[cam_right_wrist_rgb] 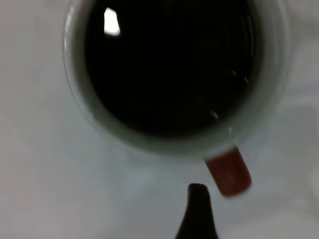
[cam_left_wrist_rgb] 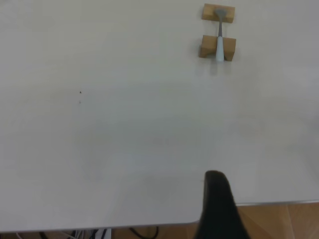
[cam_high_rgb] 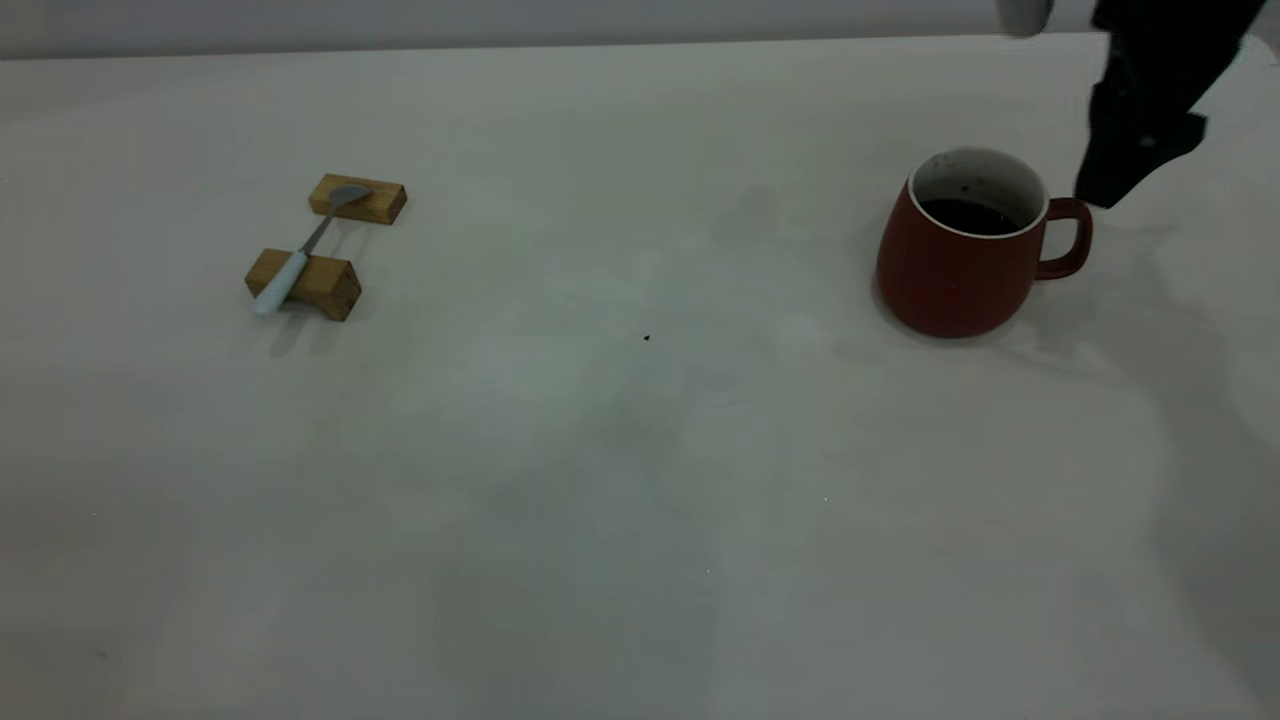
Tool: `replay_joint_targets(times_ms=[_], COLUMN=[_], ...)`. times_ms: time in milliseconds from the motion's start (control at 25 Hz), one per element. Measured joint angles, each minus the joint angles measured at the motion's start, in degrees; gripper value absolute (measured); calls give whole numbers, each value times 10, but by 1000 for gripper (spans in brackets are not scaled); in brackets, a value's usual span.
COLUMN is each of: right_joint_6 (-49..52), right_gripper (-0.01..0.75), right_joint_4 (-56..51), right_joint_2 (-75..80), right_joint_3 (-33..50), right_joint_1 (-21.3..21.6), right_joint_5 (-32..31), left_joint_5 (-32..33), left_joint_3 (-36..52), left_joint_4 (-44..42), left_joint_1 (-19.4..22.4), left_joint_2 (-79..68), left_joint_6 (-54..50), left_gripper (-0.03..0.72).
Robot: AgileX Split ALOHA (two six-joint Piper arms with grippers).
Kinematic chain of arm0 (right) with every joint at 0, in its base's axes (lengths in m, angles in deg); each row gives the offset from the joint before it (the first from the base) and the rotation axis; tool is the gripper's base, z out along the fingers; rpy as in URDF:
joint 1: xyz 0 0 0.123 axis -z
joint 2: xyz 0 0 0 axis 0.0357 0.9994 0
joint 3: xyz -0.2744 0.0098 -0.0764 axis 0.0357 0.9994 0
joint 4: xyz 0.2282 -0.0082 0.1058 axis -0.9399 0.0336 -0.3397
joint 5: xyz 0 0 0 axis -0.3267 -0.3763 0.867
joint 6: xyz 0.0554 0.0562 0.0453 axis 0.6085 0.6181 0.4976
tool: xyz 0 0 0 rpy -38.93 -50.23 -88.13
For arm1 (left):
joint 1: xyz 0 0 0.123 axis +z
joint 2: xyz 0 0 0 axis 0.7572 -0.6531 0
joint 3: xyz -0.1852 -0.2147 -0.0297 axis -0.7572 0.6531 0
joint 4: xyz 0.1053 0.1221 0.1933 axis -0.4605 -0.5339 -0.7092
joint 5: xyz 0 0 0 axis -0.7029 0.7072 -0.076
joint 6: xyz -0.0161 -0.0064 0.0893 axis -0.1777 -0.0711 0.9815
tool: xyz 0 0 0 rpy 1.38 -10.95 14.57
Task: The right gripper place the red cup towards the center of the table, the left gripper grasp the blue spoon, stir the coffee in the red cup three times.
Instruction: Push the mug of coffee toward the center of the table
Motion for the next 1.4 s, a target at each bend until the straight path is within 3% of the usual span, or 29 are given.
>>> replay_joint_targets(times_ms=[600, 800, 1000, 1400], right_joint_6=[-17, -18, -21, 8], right_gripper=[619, 470, 184, 173], right_joint_4=[-1, -11, -28, -28], right_joint_2=[47, 56, 59, 59], right_joint_3=[-12, -12, -12, -16], right_joint_1=[-19, -19, -26, -92], right_joint_5=[-5, -10, -12, 8], left_joint_5=[0, 0, 0, 0], left_joint_3=[0, 0, 0, 0], left_joint_4=[0, 0, 0, 0], left_joint_1=[0, 0, 0, 0], left_joint_2=[0, 0, 0, 0], left_joint_6=[0, 0, 0, 0], left_gripper=[571, 571, 571, 571])
